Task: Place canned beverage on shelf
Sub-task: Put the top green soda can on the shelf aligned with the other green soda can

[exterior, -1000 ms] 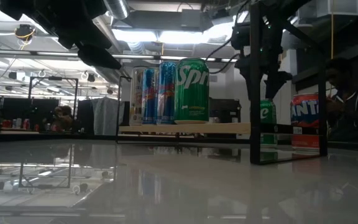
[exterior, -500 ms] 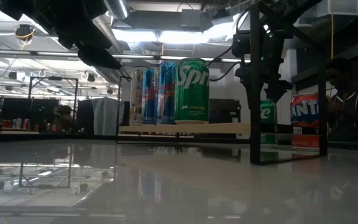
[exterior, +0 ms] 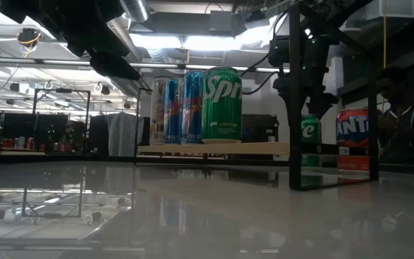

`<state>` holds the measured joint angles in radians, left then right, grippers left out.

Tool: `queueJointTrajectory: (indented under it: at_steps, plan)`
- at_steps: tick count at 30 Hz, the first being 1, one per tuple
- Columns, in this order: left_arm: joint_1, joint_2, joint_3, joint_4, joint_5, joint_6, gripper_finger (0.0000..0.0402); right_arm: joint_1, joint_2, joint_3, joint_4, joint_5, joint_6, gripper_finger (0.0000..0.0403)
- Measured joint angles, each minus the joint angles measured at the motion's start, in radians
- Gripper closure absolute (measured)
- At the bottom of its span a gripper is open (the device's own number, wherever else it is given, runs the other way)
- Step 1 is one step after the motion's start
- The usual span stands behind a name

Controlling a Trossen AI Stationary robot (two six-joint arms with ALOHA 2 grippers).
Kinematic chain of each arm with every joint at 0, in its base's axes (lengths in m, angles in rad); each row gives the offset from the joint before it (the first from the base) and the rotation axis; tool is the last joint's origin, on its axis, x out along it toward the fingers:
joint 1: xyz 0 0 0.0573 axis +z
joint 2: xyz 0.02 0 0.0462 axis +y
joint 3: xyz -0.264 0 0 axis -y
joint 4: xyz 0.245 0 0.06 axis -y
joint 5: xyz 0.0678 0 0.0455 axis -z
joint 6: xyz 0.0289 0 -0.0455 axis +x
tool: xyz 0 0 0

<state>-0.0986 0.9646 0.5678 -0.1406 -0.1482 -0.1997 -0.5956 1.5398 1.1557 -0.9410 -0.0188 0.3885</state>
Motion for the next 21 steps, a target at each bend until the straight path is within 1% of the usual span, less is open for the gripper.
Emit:
queueJointTrajectory:
  at_steps: [15,21]
  plan:
    - [0.000,0.000,0.000,0.000,0.000,0.000,0.0007,0.000,0.000,0.000,-0.002,0.000,-0.004,0.0081]
    - [0.000,0.000,0.000,0.000,0.000,0.000,0.0007,0.000,0.000,0.000,-0.006,-0.043,-0.036,0.0081]
